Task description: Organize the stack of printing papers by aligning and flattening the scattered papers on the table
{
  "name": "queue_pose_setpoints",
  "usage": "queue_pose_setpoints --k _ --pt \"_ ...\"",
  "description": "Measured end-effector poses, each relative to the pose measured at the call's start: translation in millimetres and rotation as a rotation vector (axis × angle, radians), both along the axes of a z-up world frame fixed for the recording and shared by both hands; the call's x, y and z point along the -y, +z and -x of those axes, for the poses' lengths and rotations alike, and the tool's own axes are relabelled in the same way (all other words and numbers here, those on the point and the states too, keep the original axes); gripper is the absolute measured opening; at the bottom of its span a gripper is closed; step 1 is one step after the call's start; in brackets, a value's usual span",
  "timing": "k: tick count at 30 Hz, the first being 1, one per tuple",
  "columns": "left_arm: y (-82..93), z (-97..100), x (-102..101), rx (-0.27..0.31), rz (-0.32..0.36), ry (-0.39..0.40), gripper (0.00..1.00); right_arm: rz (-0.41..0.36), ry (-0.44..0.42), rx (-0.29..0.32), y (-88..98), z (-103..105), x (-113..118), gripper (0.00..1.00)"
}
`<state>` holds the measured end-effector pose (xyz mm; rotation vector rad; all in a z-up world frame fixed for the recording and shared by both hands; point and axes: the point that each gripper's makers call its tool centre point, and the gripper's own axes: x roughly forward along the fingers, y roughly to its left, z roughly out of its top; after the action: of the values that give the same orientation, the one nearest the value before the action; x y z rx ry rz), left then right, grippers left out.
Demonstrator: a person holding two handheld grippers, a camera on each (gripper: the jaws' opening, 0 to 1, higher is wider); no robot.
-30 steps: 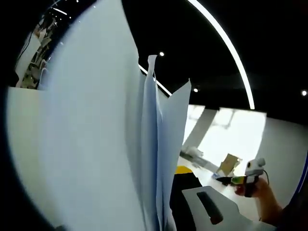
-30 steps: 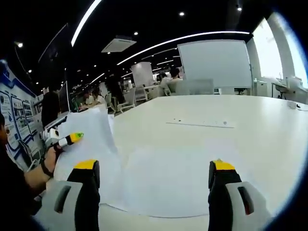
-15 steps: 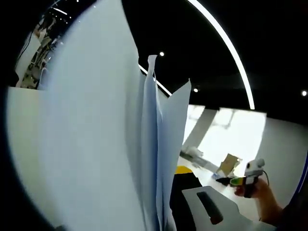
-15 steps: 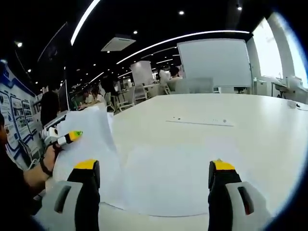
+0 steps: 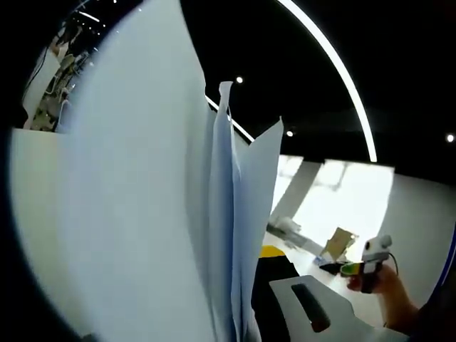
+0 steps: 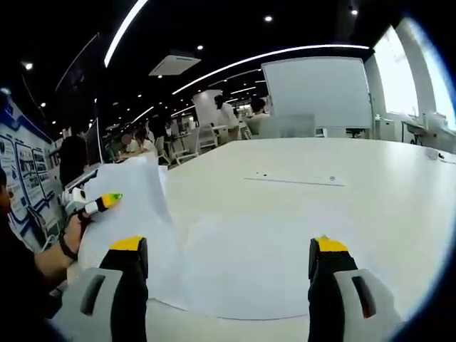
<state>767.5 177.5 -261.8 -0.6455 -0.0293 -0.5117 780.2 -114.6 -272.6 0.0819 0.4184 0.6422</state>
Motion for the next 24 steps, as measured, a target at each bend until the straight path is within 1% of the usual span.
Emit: queue_pose_setpoints --k 8,24 --pt "-1.6 -2.7 -4.0 -0.001 0.001 0.001 0.06 -0.003 -0.003 0.000 0.4 -0.1 -0.1 0.89" --pt "-1.7 -2.5 -4.4 -0.001 -0.001 0.001 0.06 0.002 -0.009 -0.001 0.7 -0.1 1.5 0.89"
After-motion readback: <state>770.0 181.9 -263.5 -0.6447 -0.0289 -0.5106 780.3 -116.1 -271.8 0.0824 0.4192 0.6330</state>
